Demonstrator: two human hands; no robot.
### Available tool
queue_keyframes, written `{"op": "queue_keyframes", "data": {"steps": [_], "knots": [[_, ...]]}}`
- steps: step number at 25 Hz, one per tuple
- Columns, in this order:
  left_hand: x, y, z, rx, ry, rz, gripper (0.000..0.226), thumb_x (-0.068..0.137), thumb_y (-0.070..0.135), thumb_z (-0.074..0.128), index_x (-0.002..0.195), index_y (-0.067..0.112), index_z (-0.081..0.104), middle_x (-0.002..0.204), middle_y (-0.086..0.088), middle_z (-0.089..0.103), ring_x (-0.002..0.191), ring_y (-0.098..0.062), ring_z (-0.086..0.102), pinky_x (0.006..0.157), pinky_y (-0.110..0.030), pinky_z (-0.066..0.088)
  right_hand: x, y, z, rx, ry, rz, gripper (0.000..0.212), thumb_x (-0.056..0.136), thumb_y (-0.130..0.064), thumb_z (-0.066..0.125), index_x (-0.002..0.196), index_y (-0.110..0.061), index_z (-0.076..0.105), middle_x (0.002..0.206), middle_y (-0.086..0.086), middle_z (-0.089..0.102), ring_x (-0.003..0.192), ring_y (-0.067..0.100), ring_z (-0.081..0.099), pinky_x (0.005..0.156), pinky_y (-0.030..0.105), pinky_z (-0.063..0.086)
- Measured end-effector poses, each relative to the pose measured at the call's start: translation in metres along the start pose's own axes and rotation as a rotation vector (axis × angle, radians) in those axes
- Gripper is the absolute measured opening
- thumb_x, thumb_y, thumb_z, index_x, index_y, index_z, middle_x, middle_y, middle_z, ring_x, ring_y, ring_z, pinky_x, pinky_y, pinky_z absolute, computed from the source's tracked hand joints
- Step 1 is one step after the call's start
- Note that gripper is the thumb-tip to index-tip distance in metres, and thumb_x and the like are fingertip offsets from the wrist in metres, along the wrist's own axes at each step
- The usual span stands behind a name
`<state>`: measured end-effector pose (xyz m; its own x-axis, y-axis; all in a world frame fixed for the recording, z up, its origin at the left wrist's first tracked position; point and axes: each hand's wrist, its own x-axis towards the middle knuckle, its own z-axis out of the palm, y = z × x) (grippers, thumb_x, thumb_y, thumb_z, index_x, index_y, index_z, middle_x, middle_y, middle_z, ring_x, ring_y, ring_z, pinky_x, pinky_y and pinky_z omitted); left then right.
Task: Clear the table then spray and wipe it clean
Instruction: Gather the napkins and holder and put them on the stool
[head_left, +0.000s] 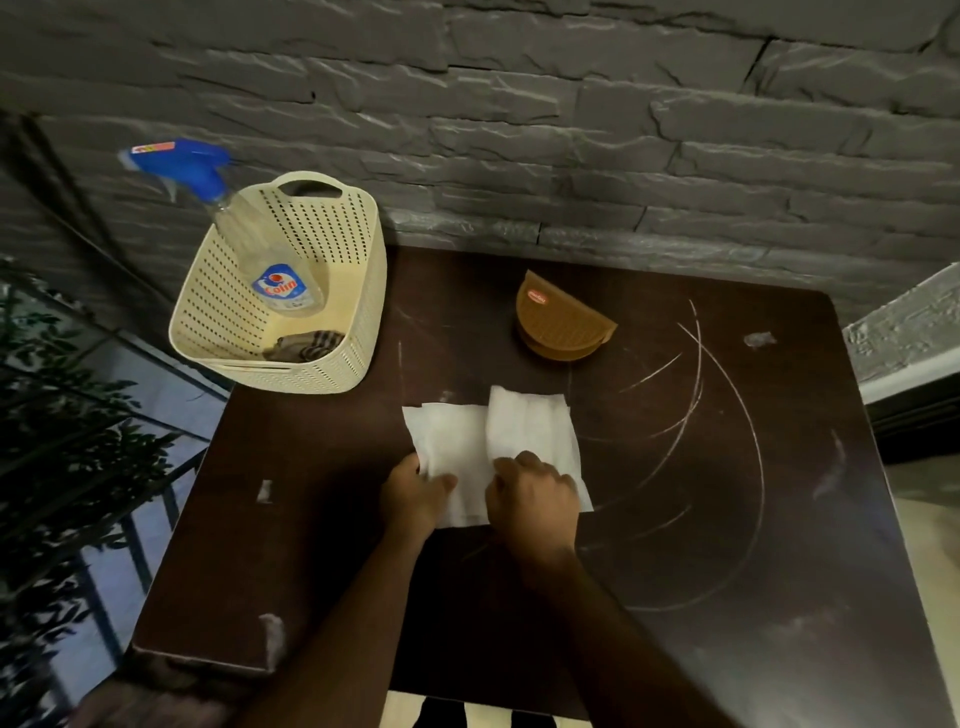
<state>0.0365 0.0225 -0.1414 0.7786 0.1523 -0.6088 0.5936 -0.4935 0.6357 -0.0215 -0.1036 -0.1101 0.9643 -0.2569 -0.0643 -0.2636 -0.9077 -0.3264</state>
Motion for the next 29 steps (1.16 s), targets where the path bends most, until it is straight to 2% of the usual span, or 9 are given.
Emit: {"op": "queue_keyframes", "data": {"steps": [4,10,14,17,19,21,24,26,29], "knots": [[-0.004,0.001,-0.002,0.025,0.016,0.042,0.029,0.073,0.022,0.08,0.098,0.017,0.066,0.095,0.0,0.068,0.086,-0.023,0.066,0.079,-0.045,0.058,-0.007,0.001,0.011,-0.067,-0.181,-0.006,0.02,0.088,-0.027,0.049,0.09,-0.018,0.067,0.086,0.003,0.065,0.072,0.022,0.062,0.073,0.036,0.05],[-0.003,0.0,-0.006,0.066,0.039,0.111,0.035,0.074,0.023,0.08,0.104,0.011,0.066,0.1,-0.004,0.069,0.091,-0.024,0.065,0.08,-0.045,0.057,0.0,0.013,0.01,0.027,-0.197,0.059,0.022,0.09,-0.031,0.046,0.093,-0.016,0.063,0.089,0.003,0.066,0.073,0.021,0.063,0.073,0.034,0.053],[-0.014,0.003,-0.006,0.123,0.077,0.197,0.035,0.075,0.024,0.08,0.104,0.01,0.066,0.1,-0.004,0.069,0.089,-0.022,0.065,0.076,-0.036,0.055,0.0,0.004,0.011,0.127,-0.296,0.11,0.041,0.093,-0.052,0.04,0.11,-0.02,0.06,0.102,0.0,0.065,0.088,0.017,0.064,0.079,0.03,0.051],[-0.019,0.006,-0.009,0.225,0.131,0.302,0.031,0.077,0.024,0.078,0.1,0.01,0.064,0.096,-0.006,0.069,0.084,-0.022,0.064,0.068,-0.026,0.047,0.008,0.01,0.01,0.19,-0.204,0.184,0.038,0.096,-0.044,0.038,0.118,-0.021,0.058,0.109,0.001,0.067,0.091,0.017,0.065,0.08,0.029,0.052],[-0.023,0.012,-0.009,0.268,0.129,0.365,0.033,0.078,0.025,0.076,0.104,0.01,0.063,0.096,-0.008,0.069,0.086,-0.025,0.065,0.067,-0.026,0.047,0.016,0.019,0.007,0.247,-0.281,0.241,0.04,0.094,-0.037,0.046,0.13,-0.021,0.051,0.117,0.002,0.065,0.101,0.019,0.064,0.088,0.031,0.051],[-0.029,0.021,-0.004,0.357,0.132,0.424,0.041,0.081,0.028,0.073,0.117,0.011,0.06,0.106,-0.009,0.068,0.096,-0.026,0.065,0.073,-0.03,0.05,0.023,0.031,0.005,0.368,-0.365,0.316,0.044,0.09,-0.032,0.053,0.133,-0.021,0.051,0.115,0.002,0.066,0.102,0.019,0.063,0.091,0.031,0.051],[-0.043,0.042,0.013,0.623,0.099,0.569,0.047,0.091,0.036,0.06,0.134,0.022,0.049,0.127,-0.002,0.058,0.112,-0.019,0.059,0.086,-0.03,0.049,0.03,0.043,0.0,0.61,-0.417,0.43,0.039,0.087,-0.02,0.056,0.126,-0.023,0.056,0.094,0.0,0.07,0.081,0.015,0.067,0.075,0.03,0.056],[-0.052,0.055,0.029,0.747,0.047,0.654,0.045,0.095,0.037,0.051,0.139,0.033,0.041,0.131,0.003,0.052,0.113,-0.017,0.057,0.082,-0.029,0.047,0.03,0.05,-0.005,0.732,-0.439,0.465,0.033,0.088,-0.013,0.05,0.118,-0.021,0.06,0.087,0.006,0.072,0.069,0.014,0.066,0.058,0.024,0.053],[-0.057,0.068,0.052,0.857,-0.065,0.685,0.046,0.097,0.031,0.048,0.14,0.038,0.036,0.13,0.001,0.049,0.11,-0.018,0.055,0.079,-0.029,0.045,0.029,0.056,-0.009,0.899,-0.397,0.547,0.025,0.09,-0.006,0.044,0.104,-0.014,0.064,0.091,0.011,0.07,0.074,0.018,0.068,0.053,0.024,0.055]]}}
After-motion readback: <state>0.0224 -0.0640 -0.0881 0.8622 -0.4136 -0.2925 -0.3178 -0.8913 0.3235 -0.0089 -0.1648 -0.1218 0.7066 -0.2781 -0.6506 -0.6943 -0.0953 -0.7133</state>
